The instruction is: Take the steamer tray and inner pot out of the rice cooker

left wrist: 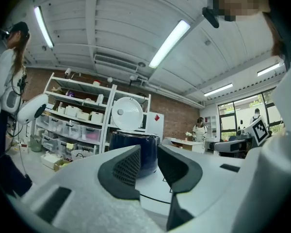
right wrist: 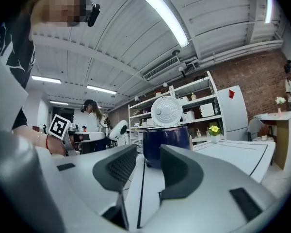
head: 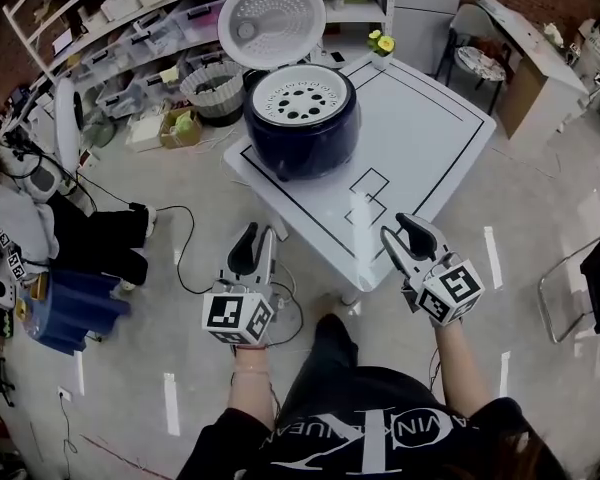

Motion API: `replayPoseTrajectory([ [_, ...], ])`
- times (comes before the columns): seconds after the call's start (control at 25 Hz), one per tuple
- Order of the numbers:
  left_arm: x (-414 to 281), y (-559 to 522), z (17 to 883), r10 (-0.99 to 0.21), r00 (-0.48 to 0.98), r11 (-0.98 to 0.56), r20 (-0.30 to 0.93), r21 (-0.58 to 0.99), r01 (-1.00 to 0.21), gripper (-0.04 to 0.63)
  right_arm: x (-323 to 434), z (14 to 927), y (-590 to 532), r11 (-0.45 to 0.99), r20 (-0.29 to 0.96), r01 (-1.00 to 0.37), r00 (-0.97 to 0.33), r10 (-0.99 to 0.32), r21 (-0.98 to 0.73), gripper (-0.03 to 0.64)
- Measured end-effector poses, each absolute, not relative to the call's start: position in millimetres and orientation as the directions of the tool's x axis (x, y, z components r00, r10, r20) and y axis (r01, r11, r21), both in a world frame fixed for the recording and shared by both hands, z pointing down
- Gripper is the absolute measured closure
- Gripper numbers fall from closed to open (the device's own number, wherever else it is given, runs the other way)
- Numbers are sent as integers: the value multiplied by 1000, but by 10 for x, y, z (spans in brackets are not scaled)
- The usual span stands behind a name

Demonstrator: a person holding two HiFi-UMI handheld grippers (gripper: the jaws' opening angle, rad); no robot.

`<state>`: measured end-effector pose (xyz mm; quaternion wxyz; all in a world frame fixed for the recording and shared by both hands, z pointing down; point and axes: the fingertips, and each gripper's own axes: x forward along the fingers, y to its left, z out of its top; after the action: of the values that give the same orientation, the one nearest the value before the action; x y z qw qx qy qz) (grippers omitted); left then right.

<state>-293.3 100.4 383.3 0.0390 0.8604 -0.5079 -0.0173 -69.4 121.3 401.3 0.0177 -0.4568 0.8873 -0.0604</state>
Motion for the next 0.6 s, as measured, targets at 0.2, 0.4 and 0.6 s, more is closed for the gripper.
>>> replayPoseTrajectory([
  [0.2, -2900, 449, 3723, -878, 478, -477, -6, 79, -875, 515, -753, 3896, 613, 605, 14, -790, -609, -793, -101, 479],
  [0.4, -2982, -89, 3553, -882, 471, -470, -2, 68, -880, 515, -882, 3677, 59, 613, 9, -786, -616, -788, -86, 479],
  [0.6, -2979, -573, 3457, -879, 476, -476, 0, 41, -879, 515, -976, 3561, -473, 622, 28, -781, -624, -781, -57, 479],
])
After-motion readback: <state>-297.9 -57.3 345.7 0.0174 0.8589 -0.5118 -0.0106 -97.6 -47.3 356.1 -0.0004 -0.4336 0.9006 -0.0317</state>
